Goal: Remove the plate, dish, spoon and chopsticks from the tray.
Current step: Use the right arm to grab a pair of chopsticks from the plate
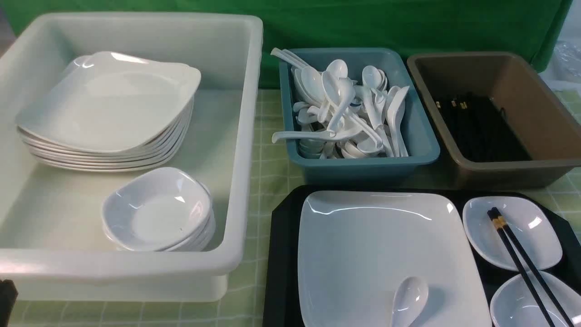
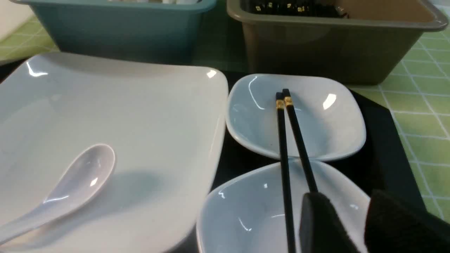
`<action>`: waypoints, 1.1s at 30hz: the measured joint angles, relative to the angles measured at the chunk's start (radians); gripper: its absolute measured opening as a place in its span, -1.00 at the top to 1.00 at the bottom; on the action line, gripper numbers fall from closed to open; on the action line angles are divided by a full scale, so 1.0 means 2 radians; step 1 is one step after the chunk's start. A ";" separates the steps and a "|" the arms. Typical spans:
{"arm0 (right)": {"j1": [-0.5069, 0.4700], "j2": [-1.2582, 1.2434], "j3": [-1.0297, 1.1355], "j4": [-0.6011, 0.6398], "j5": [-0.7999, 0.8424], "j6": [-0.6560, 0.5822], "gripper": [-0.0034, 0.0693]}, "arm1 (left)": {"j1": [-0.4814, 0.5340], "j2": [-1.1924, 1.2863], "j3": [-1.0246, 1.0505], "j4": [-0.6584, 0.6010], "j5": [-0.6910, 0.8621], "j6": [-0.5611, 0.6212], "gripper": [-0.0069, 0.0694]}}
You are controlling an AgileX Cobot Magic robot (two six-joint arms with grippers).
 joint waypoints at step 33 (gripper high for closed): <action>0.000 0.000 0.000 0.000 0.000 0.000 0.25 | 0.000 0.000 0.000 -0.276 -0.091 -0.071 0.76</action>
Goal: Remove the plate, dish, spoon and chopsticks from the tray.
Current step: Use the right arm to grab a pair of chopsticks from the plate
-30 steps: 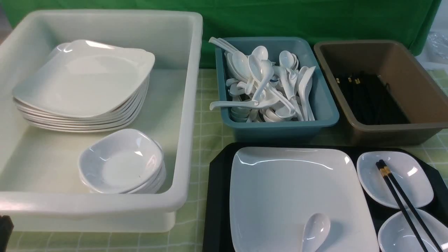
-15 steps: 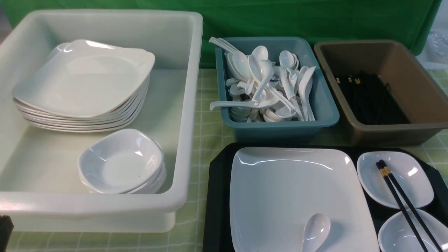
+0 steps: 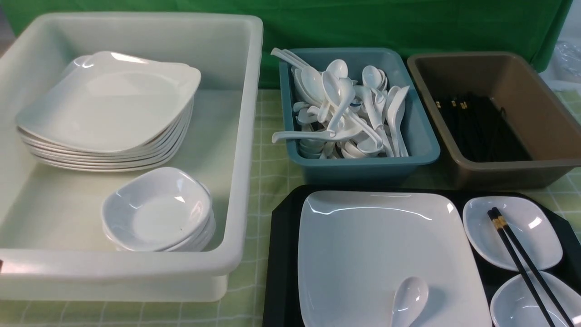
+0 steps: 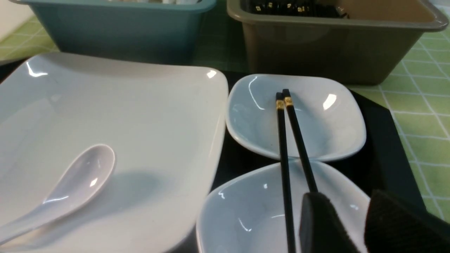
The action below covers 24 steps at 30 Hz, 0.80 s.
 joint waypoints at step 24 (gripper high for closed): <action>0.000 0.000 0.000 0.020 -0.023 0.031 0.25 | -0.213 0.318 -0.301 0.092 0.220 0.158 0.76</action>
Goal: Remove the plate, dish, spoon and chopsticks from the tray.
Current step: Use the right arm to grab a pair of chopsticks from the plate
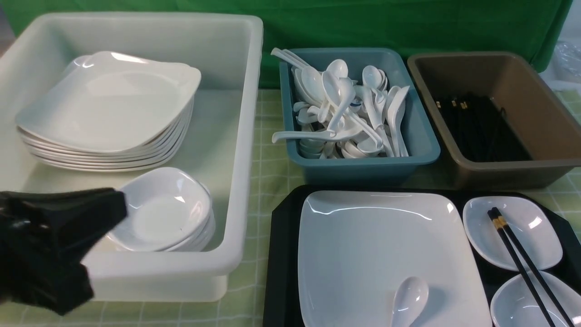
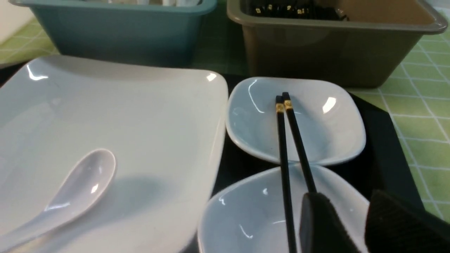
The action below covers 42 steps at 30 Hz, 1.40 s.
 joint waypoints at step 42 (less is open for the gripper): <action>0.008 0.761 -0.483 -0.034 0.276 -0.052 -0.42 | -0.138 -0.056 -0.033 0.084 0.014 -0.029 0.76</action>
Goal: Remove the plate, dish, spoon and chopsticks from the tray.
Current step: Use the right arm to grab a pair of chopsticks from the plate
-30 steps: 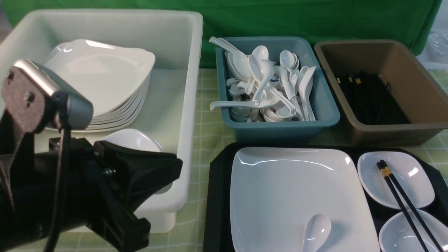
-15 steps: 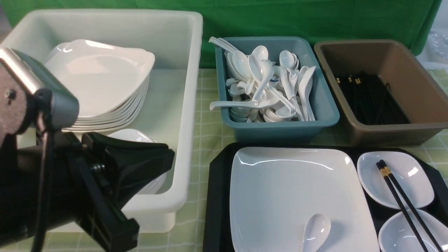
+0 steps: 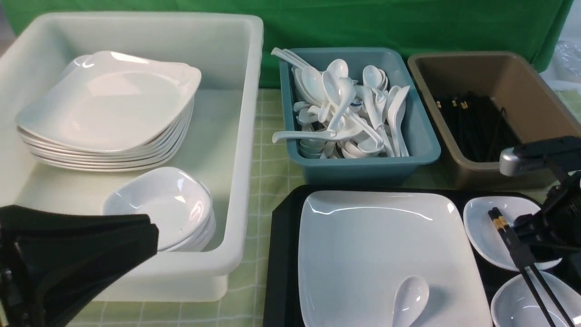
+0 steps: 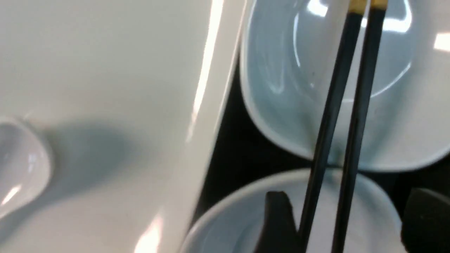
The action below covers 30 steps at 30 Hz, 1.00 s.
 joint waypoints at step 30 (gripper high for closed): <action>-0.019 0.157 -0.077 0.007 -0.020 -0.028 0.16 | 0.000 0.000 0.000 -0.013 0.027 -0.003 0.76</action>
